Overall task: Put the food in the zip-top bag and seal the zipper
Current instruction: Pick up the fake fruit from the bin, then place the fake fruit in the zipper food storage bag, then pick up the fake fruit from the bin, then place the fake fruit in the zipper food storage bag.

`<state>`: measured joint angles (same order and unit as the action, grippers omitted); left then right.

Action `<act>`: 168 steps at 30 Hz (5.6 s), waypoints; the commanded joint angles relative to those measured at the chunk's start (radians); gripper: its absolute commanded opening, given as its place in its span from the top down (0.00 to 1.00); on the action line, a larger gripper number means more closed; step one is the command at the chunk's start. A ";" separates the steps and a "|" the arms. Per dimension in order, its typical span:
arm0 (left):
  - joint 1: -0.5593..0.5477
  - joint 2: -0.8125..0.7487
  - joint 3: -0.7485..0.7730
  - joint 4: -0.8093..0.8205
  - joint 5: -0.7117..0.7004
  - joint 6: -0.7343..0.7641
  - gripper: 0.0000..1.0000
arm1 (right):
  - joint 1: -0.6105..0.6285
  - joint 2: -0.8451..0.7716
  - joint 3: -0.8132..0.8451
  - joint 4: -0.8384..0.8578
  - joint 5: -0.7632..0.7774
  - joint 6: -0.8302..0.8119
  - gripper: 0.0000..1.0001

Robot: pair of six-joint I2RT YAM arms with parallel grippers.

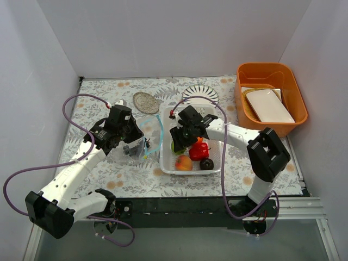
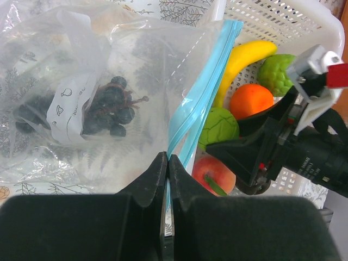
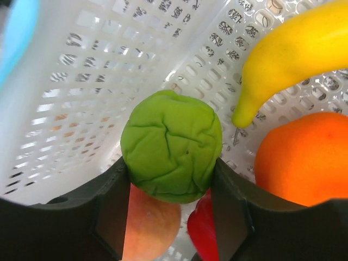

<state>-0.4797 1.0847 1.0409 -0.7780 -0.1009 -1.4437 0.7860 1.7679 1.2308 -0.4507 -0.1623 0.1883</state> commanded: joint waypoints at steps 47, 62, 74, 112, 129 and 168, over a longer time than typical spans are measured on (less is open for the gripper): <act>0.004 -0.060 0.079 -0.033 0.007 0.000 1.00 | 0.088 0.048 0.308 0.339 -0.241 0.269 0.27; 0.006 -0.071 0.065 -0.055 -0.059 -0.006 1.00 | 0.076 -0.289 0.090 0.061 0.231 0.191 0.02; 0.006 -0.057 0.044 -0.018 -0.028 -0.001 1.00 | 0.065 -0.383 -0.232 -0.074 0.038 0.178 0.05; 0.006 -0.034 0.038 -0.012 -0.008 0.008 1.00 | 0.068 -0.395 -0.297 0.133 -0.025 0.247 0.59; 0.006 -0.029 0.027 0.014 0.033 0.011 1.00 | 0.068 -0.555 -0.228 0.171 0.024 0.292 0.65; 0.006 -0.098 0.021 -0.014 0.015 -0.024 1.00 | 0.081 -0.091 0.158 0.304 -0.186 0.224 0.10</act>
<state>-0.4778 1.0245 1.0515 -0.7895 -0.0608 -1.4593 0.8597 1.7794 1.3804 -0.0982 -0.4343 0.4656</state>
